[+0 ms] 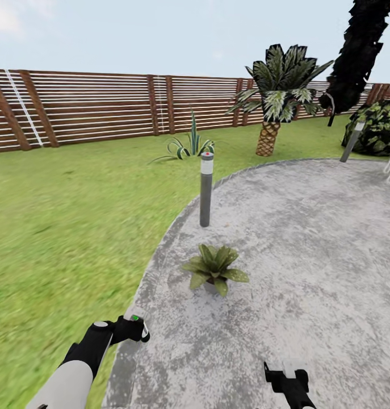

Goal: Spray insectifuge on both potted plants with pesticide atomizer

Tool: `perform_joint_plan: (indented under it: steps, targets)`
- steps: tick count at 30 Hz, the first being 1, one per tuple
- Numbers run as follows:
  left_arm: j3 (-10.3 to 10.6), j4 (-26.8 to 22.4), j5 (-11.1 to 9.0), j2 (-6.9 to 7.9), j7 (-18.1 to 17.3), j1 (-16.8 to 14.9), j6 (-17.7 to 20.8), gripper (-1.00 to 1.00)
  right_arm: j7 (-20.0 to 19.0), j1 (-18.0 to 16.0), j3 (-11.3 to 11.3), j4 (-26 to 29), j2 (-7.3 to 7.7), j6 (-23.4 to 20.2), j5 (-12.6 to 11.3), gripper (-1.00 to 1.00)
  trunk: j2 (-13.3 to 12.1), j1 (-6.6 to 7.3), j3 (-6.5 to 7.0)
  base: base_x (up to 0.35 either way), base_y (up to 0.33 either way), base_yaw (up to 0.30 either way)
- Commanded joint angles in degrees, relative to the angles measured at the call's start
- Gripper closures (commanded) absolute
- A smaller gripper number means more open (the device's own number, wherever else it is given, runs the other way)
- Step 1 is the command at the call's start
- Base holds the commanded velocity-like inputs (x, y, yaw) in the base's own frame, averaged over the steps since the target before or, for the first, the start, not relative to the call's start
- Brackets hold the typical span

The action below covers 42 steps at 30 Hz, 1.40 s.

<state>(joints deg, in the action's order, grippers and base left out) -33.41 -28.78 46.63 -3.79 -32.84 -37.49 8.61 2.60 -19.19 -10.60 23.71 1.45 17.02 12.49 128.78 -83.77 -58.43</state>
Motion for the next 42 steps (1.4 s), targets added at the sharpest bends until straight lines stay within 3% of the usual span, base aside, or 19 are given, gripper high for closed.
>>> perform_joint_plan:
  steps: [1,12,21,32,34,39,42]
  targets:
    - [-0.45,-0.14,0.13,-0.08,-0.47,-0.03,0.36,1.00,0.12,-0.05,-0.29,-0.06,-0.04,0.21,0.60,-1.00,0.02,0.00,-0.05,0.073,0.286,-0.298]
    - [-0.49,-0.14,0.13,-0.08,-0.47,-0.03,0.44,1.00,0.12,-0.05,-0.29,-0.07,-0.04,0.21,0.60,-1.00,0.02,0.00,-0.05,0.046,0.286,-0.298]
    - [-0.51,-0.14,0.13,-0.08,-0.47,-0.03,0.44,1.00,0.12,-0.05,-0.29,-0.07,-0.12,0.21,0.60,-1.00,0.02,0.00,-0.05,0.235,0.026,-0.292]
    - [-0.08,-0.30,0.18,0.01,-0.54,-0.21,1.05,1.00,0.24,-0.10,-0.23,-1.23,-0.21,0.16,0.95,-1.00,0.02,0.00,-0.05,0.165,0.000,-0.027]
    - [0.89,-0.28,0.19,-0.04,-0.59,-0.58,2.61,1.00,0.28,-0.11,-0.16,-1.31,-0.20,0.18,1.01,-1.00,0.02,0.00,-0.05,0.004,0.000,0.000]
    - [7.49,-0.80,-0.10,-0.47,-0.72,-1.21,14.56,1.00,0.33,-0.10,-0.19,-1.61,-0.13,0.14,1.11,-1.00,0.02,0.00,-0.05,0.001,0.000,0.000]
    - [8.52,-0.97,-0.13,-1.15,-0.74,-2.23,19.60,1.00,0.35,-0.10,-0.24,-1.44,-0.05,0.17,1.17,-1.00,0.02,0.00,-0.05,0.000,0.000,0.000]
